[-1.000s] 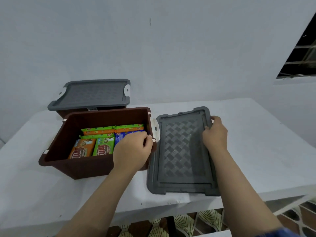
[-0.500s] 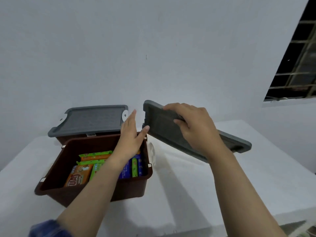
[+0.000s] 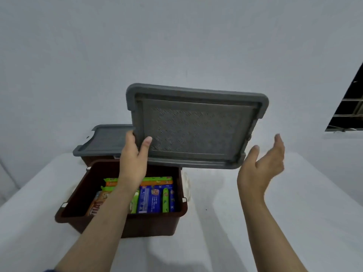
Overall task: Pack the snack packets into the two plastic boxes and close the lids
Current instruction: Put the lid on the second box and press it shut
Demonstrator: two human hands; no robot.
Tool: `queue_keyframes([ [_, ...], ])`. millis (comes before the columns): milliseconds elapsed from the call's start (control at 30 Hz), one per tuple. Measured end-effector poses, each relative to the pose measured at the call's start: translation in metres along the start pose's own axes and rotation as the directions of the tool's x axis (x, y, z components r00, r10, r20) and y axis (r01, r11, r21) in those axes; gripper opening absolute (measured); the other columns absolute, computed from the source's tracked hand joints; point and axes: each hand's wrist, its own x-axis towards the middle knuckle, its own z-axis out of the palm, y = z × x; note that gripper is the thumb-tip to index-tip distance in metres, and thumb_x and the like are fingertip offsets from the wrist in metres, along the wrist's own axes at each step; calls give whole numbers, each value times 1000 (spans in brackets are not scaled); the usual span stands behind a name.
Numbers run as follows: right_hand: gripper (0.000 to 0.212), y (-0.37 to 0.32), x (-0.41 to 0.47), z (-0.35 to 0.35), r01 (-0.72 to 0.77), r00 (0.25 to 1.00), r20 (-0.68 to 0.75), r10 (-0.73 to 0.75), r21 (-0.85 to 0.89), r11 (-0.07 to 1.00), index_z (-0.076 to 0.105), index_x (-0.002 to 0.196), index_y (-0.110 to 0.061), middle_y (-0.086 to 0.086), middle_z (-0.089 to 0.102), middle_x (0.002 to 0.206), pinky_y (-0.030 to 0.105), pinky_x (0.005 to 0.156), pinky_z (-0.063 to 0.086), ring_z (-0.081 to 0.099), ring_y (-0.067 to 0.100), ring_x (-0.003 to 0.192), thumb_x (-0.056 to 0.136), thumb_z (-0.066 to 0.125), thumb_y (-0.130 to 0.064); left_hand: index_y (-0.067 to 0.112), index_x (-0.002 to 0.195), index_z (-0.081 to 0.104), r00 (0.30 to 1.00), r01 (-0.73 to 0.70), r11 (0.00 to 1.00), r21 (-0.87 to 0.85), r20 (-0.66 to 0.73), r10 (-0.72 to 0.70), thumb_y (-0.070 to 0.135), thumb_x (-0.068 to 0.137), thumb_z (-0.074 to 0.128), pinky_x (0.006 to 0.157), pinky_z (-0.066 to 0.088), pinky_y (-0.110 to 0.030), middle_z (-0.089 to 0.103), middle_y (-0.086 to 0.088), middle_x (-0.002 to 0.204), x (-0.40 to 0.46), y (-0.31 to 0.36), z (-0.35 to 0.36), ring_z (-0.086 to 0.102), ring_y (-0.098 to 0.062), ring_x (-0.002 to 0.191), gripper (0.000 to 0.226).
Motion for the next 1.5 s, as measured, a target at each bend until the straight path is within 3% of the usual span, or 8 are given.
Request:
queue_keyframes([
  [100, 52, 4, -17, 15, -164, 932, 340, 125, 88, 983, 16, 153, -33, -7, 42, 146, 34, 108, 36, 42, 16, 133, 105, 33, -31, 31, 109, 44, 995, 86, 996, 20, -44, -85, 46, 94, 51, 71, 41, -11, 58, 22, 96, 4, -9, -27, 55, 16, 84, 23],
  [200, 55, -5, -37, 30, 10, 865, 501, -9, -1, 1000, 25, 152, -31, -5, 50, 133, 35, 95, 48, 56, 18, 113, 101, 40, -19, 23, 127, 44, 980, 200, 953, 226, -69, -189, 40, 95, 53, 85, 40, -28, 57, 8, 115, 7, -25, -68, 56, -11, 104, 38],
  [267, 51, -10, -50, 40, 43, 777, 629, 19, -84, 996, 37, 147, -26, 0, 55, 126, 33, 89, 48, 57, 18, 107, 97, 43, -16, 17, 133, 44, 961, 270, 816, 512, -92, -261, 38, 96, 50, 86, 41, -36, 60, -9, 122, 5, -40, -98, 57, -30, 109, 43],
  [367, 47, -6, -76, 46, 74, 639, 764, 92, -180, 981, 44, 141, -21, 1, 57, 118, 29, 83, 44, 55, 19, 105, 94, 48, -17, 13, 129, 50, 917, 347, 664, 662, -90, -389, 37, 96, 48, 92, 44, -44, 61, -17, 121, -7, -57, -125, 54, -38, 110, 41],
  [533, 44, 5, -101, 52, 137, 601, 772, 205, -353, 925, 40, 135, -11, 12, 37, 137, 34, 92, 36, 42, 30, 117, 94, 52, -24, 8, 120, 55, 912, 323, 597, 734, -73, -403, 29, 94, 53, 97, 38, -47, 50, -17, 127, -30, -73, -130, 45, -41, 116, 33],
  [767, 27, 12, -104, 62, -122, 509, 797, 325, -307, 944, 31, 122, -22, 12, 52, 117, 43, 78, 53, 58, 27, 97, 99, 44, -20, 14, 122, 40, 805, 427, 588, 687, 7, -593, 35, 99, 44, 80, 45, -39, 55, -14, 119, -27, -74, -143, 55, -32, 99, 32],
  [1200, 32, 31, -81, 50, -107, 552, 778, 300, -291, 951, 40, 128, -21, 10, 46, 125, 33, 82, 43, 52, 23, 100, 98, 43, -12, 9, 113, 40, 860, 387, 505, 772, -105, -499, 29, 101, 36, 64, 37, -37, 46, -10, 102, -55, -47, -106, 48, -23, 76, 24],
  [1500, 31, 66, -12, 2, -117, 579, 743, 336, -331, 936, 42, 125, -24, 4, 45, 126, 34, 81, 42, 51, 24, 107, 97, 41, -10, 8, 119, 40, 882, 330, 582, 744, -24, -470, 29, 101, 37, 67, 38, -35, 39, -6, 101, -75, -14, -26, 47, -22, 78, 28],
])
